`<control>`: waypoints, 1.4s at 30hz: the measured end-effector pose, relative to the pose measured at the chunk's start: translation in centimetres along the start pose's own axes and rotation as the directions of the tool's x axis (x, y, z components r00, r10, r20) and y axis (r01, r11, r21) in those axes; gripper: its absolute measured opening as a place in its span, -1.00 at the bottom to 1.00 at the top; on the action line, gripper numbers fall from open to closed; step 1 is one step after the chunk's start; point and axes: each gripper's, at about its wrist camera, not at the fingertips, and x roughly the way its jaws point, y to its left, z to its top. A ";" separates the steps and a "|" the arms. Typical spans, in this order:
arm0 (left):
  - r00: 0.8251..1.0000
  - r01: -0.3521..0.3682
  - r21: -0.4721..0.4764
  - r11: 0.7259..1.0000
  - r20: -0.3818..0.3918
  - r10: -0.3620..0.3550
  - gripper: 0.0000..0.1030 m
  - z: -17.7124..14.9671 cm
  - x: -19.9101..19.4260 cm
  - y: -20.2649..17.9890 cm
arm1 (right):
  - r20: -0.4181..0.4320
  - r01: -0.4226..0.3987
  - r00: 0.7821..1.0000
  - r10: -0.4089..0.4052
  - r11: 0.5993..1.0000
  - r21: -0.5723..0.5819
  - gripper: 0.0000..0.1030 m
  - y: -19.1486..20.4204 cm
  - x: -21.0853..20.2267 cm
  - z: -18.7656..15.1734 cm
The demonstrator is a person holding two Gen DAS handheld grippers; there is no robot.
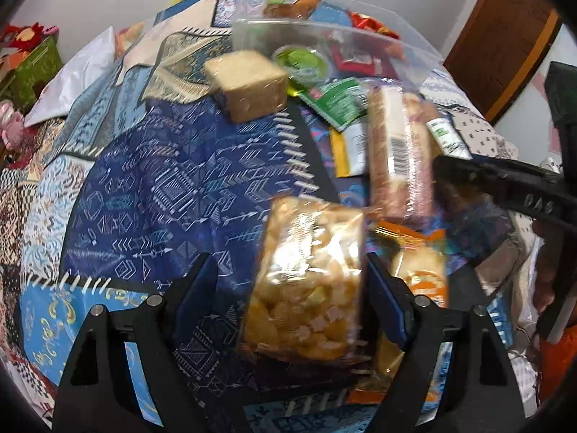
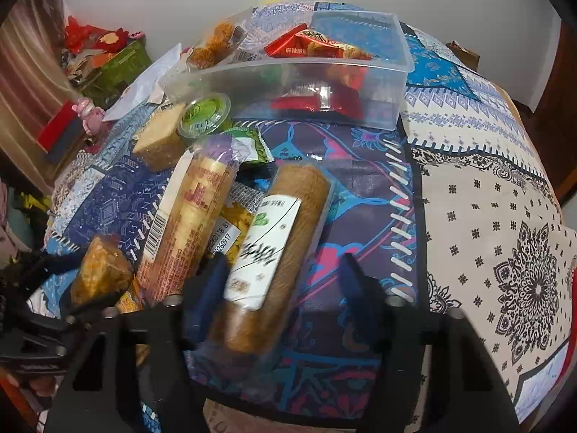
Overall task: Organize snacks
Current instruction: 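Grasp the biscuit tube with the right gripper while the left grasps the peanut bag, then carry both items over the clear box and lower them inside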
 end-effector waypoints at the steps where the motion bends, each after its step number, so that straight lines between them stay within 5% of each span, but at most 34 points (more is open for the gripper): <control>1: 1.000 0.001 -0.010 1.000 0.007 -0.001 0.50 0.0 0.0 0.2 | 0.000 -0.002 1.000 0.002 1.000 0.005 -0.13 -0.1 0.0 0.1; 6: 0.999 0.008 -0.045 0.999 0.037 -0.007 -0.09 0.3 -0.1 0.8 | -0.007 0.019 1.000 -0.019 1.000 0.002 -0.14 0.0 0.6 0.8; 25: 0.978 0.010 -0.031 0.999 0.208 -0.003 -0.12 5.1 -4.6 -0.2 | 0.101 0.035 0.994 -0.034 0.999 -0.003 -0.35 -0.4 -2.4 1.5; 42: 0.950 0.049 -0.007 0.999 0.310 -0.044 -0.12 14.5 -5.0 -2.3 | 0.272 0.026 0.962 -0.033 0.999 0.028 -0.35 -2.3 -6.1 8.4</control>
